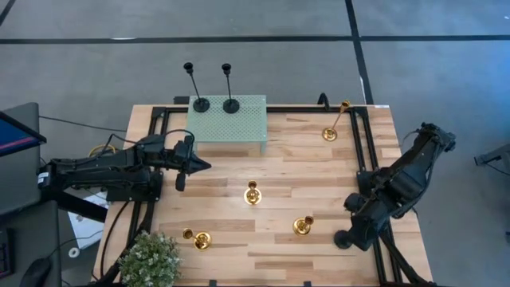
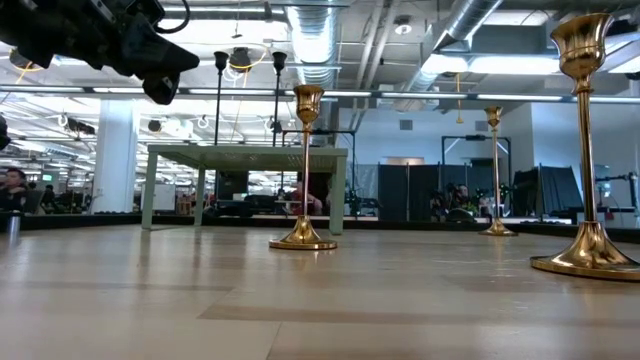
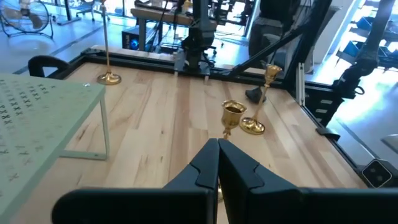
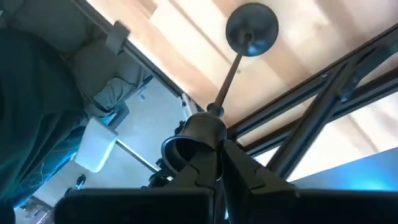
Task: Pick & Place candle stick holders
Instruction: Put the black candle holder on the shelf
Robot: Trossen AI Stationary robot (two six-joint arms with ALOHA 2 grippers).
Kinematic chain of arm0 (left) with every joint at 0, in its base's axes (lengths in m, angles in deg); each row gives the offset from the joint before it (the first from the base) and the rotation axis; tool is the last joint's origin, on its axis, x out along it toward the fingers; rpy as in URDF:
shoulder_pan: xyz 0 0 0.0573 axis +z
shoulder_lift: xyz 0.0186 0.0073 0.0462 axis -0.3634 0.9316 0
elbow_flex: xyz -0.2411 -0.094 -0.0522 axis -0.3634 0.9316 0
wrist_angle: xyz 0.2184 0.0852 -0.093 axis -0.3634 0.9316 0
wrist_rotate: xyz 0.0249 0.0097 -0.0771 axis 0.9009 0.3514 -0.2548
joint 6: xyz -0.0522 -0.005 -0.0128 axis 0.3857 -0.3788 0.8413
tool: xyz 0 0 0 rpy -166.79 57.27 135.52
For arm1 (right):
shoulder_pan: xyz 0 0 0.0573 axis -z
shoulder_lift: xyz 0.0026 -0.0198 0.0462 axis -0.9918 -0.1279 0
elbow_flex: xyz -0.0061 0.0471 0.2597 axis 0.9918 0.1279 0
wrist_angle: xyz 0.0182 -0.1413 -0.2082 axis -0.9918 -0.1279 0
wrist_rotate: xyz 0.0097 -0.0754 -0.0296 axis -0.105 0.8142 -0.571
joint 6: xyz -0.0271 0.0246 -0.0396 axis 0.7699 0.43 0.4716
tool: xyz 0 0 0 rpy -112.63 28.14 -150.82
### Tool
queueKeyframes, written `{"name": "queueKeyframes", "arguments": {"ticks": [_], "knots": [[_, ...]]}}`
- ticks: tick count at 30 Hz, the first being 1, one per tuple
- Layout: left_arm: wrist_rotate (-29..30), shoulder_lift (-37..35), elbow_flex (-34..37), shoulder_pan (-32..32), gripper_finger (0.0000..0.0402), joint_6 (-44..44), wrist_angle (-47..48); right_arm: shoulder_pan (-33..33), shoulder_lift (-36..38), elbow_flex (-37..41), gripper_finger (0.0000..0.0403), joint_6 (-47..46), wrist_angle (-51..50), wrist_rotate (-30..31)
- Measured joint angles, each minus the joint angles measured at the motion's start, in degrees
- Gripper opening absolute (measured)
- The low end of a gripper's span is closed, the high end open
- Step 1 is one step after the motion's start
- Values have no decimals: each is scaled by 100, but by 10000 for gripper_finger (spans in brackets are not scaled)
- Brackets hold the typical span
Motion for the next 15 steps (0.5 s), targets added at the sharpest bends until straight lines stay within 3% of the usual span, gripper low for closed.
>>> {"name": "queueKeyframes", "arguments": {"ticks": [8, 15], "knots": [[-1, 98, 0, -2, 8, -478, -117, 714, 228, 0, 0, 935, -630, 105], [-166, 647, 0, 0, 10, -844, -955, 1495, 320, 0, 0, 1999, -936, 531]]}}
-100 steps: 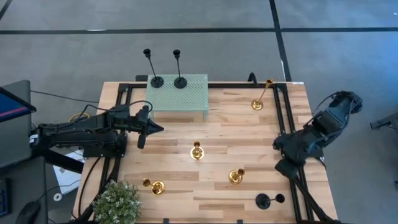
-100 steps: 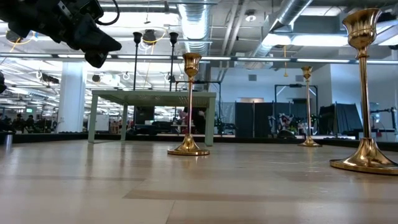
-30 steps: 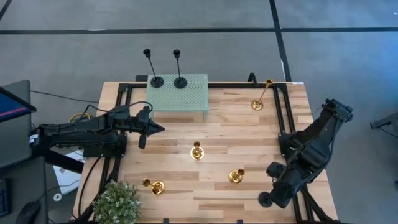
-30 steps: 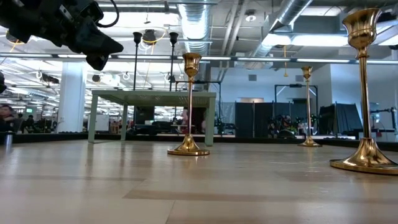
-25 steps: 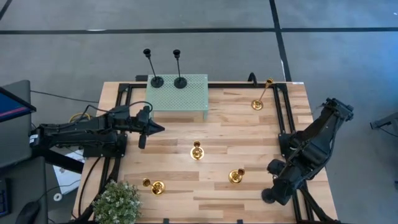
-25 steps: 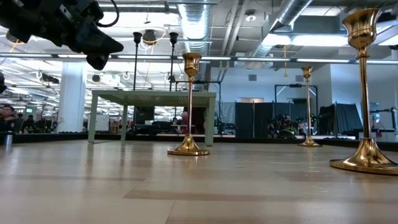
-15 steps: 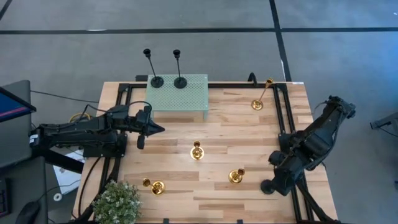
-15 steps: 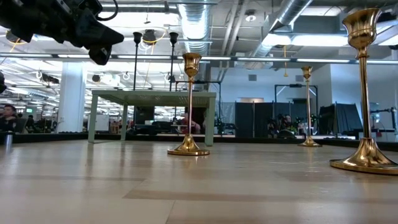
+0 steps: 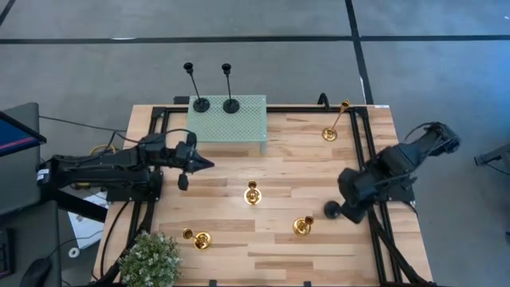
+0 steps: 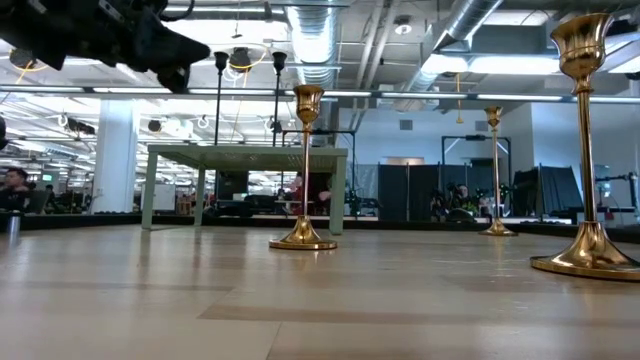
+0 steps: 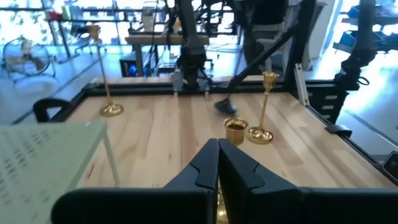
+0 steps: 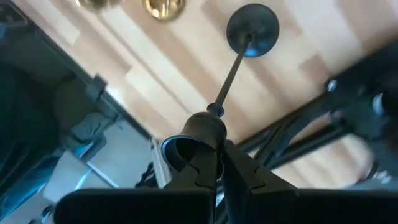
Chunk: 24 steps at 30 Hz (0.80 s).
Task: Pick & Place candle stick holders
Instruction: Put the black candle holder on the shelf
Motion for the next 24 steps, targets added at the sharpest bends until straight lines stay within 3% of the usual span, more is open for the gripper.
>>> {"name": "queueKeyframes", "arguments": {"ticks": [13, 19, 24], "knots": [[-149, 1372, 0, 0, 82, 29, -1383, 1592, -20, -244, 0, 2042, 3, 631], [77, 1725, -64, -2, 79, 142, -1700, 2092, -120, -941, 0, 2470, 58, 865], [182, 2231, -634, -125, 77, 38, -1724, 2288, -547, -1496, 0, 3057, 199, 1087]]}}
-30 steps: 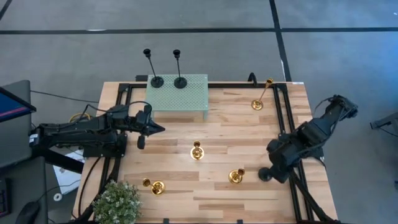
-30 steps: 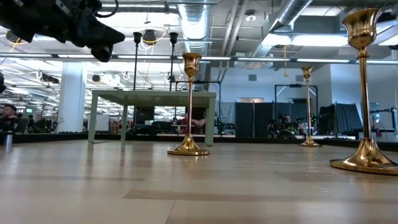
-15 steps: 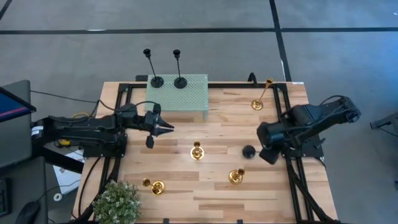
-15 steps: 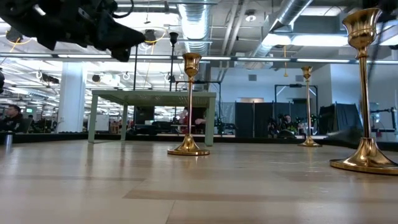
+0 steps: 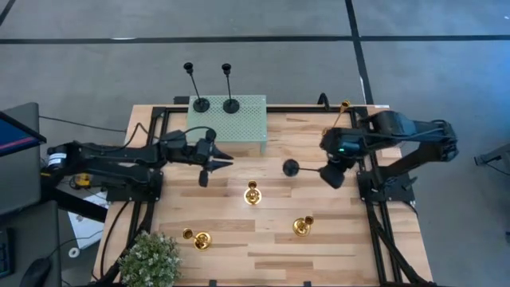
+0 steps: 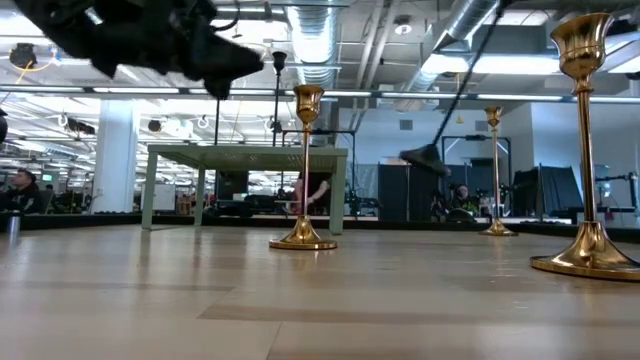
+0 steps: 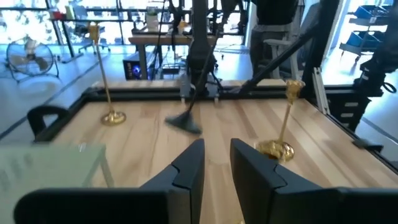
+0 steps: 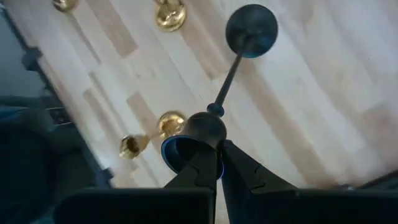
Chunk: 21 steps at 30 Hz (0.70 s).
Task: Pick & Place candle stick holders
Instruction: Put the black candle holder on the shelf
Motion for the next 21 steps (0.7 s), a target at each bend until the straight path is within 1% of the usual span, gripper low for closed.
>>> {"name": "queueKeyframes", "arguments": {"ticks": [5, 9, 11, 15, 21], "knots": [[9, 660, -657, -170, 77, -506, 22, 88, -609, -867, 0, 733, -139, 260], [48, 1092, -1018, -185, 77, -717, 176, 171, -1094, -1598, 0, 1243, -139, 272], [162, 1251, -1134, -185, 77, -806, 198, 209, -1308, -1967, 0, 1471, -123, 270], [332, 1472, -1296, -185, 82, -979, 284, 270, -1741, -2576, 0, 1902, -134, 270], [332, 1506, -1520, -209, 110, -983, 263, 356, -2170, -3162, 0, 2303, -180, 262]]}}
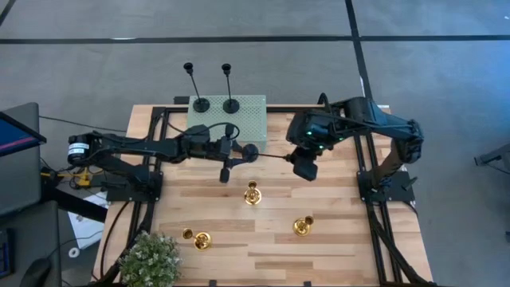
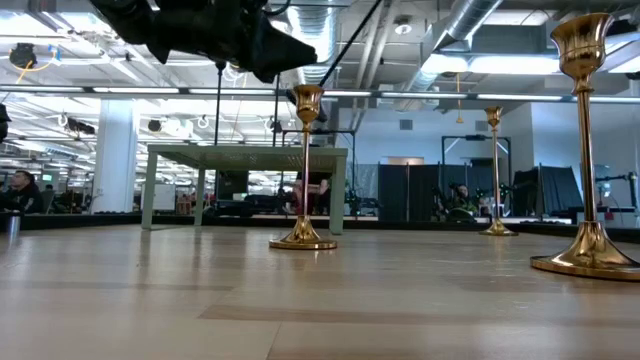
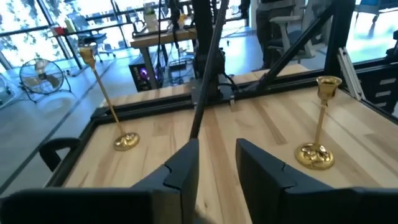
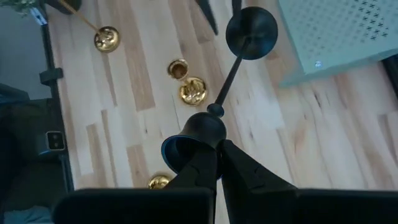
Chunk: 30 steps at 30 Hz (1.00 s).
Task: Pick & Place candle stick holders
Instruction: Put the black candle holder on the shelf
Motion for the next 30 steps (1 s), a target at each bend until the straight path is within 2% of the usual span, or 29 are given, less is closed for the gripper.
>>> {"name": "queueKeyframes", "arguments": {"ticks": [9, 15, 30], "knots": [[0, 22, -8, -129, 145, -1, 16, 153, -110, -174, 0, 231, 372, -13], [347, 22, -8, -129, 147, -5, 12, 123, -115, -174, 0, 231, 319, -126], [382, 22, -8, -127, 147, -3, -34, -61, -104, -174, 0, 88, 97, -200]]}}
